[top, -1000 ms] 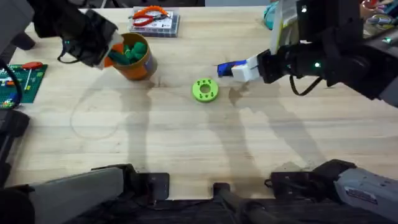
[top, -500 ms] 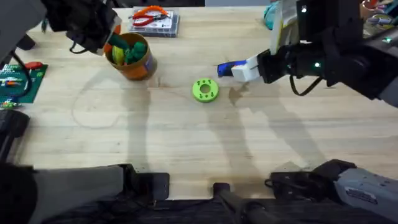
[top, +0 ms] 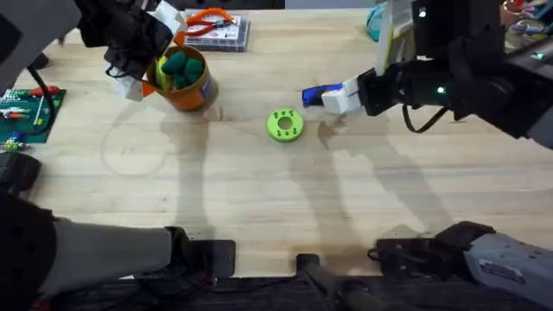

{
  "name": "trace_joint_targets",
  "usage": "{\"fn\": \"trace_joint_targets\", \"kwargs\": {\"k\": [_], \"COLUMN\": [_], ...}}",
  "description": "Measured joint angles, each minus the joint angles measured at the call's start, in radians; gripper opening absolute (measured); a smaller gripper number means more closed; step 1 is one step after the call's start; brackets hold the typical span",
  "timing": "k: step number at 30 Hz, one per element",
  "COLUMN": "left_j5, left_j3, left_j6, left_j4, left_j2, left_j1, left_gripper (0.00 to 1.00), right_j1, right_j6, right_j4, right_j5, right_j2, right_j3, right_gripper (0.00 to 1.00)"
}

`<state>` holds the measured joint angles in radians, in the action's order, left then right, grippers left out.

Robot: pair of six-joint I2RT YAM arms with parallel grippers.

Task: Pick up the gripper from the table and insert it into the empty holder that is missing its gripper. Then pick up a screw, insert it into the mounting hole, and use the screwdriver to tighten it. Finally, clean up the table by picking up the vegetable and placing it into the bucket.

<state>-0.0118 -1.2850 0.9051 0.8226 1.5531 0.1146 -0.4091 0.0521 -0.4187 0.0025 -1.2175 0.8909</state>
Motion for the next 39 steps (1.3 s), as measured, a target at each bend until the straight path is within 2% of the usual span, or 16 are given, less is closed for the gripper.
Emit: {"fn": "trace_joint_targets", "kwargs": {"k": [4,7,15,18,26,39], "left_j5": [0.001,0.002,0.001,0.001,0.001,0.001], "left_j3": [0.0,0.0,-0.001,-0.001,-0.001,-0.001], "left_j6": [-0.019,-0.064,-0.263,-0.303,-0.34,-0.348], "left_j4": [0.052,0.102,0.286,0.317,0.365,0.371], "left_j2": [-0.013,-0.053,-0.249,-0.301,-0.33,-0.33], "left_j1": [0.0,0.0,0.0,0.0,0.0,0.0], "left_gripper": [0.993,0.993,0.994,0.993,0.993,0.993], "right_j1": [0.0,0.0,0.0,0.0,0.0,0.0], "right_j6": [0.0,0.0,0.0,0.0,0.0,0.0], "right_j4": [0.0,-0.001,-0.002,-0.002,-0.002,-0.007], "right_j5": [0.0,0.0,0.0,0.0,0.0,0.0], "right_j2": [0.0,0.0,0.0,0.0,0.0,0.0], "right_j3": [0.0,0.0,0.0,0.0,0.0,0.0], "right_gripper": [0.965,0.965,0.965,0.965,0.965,0.965]}}
